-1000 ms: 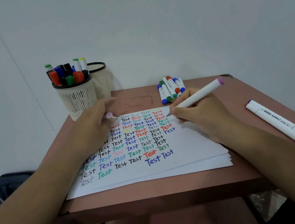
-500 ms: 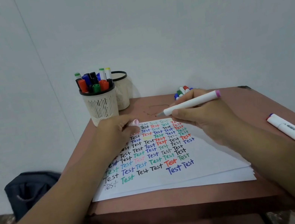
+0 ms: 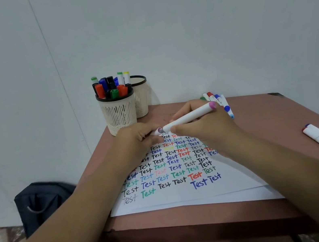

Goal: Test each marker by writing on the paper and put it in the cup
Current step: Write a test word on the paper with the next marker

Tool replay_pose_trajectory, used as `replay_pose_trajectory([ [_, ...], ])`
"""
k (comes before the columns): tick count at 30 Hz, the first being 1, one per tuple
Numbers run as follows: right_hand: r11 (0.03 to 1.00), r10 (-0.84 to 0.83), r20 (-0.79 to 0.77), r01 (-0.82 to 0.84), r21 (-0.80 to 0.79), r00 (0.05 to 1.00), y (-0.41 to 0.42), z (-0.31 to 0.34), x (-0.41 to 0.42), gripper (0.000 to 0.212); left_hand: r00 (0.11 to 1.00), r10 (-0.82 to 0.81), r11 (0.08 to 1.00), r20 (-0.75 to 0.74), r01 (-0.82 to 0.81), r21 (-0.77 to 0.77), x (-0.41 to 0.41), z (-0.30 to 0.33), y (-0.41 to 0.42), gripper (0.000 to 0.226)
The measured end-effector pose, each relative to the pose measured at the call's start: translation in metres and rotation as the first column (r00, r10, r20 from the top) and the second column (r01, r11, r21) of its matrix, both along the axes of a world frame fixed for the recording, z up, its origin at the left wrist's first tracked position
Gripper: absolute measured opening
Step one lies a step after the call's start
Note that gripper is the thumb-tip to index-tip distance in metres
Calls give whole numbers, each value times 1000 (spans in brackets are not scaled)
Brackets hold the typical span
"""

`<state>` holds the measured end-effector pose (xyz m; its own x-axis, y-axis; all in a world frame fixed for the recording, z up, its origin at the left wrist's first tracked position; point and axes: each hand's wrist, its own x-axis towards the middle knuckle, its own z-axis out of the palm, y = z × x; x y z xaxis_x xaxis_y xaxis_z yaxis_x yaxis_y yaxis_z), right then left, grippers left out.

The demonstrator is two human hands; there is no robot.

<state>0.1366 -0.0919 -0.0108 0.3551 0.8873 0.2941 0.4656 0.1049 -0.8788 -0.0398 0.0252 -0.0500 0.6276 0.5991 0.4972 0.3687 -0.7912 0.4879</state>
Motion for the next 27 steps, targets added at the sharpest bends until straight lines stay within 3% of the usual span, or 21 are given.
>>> replay_pose_trajectory([
  [12,1000,4,115,-5,9,993,9,3,-11,15,999,-43,995,-11,44,94,4,-9,10,8],
  [20,1000,21,77,-20,-10,997,11,-4,-11,19,999,-8,1000,-36,9,30,4,-8,5,6],
  [23,998,49,-107,-52,-22,993,10,-6,-3,20,998,-2,1000,-58,3,15,5,-6,3,12],
  [27,995,52,-454,-84,-52,889,-4,-7,7,15,993,10,1000,-115,-10,3,4,2,-6,34],
])
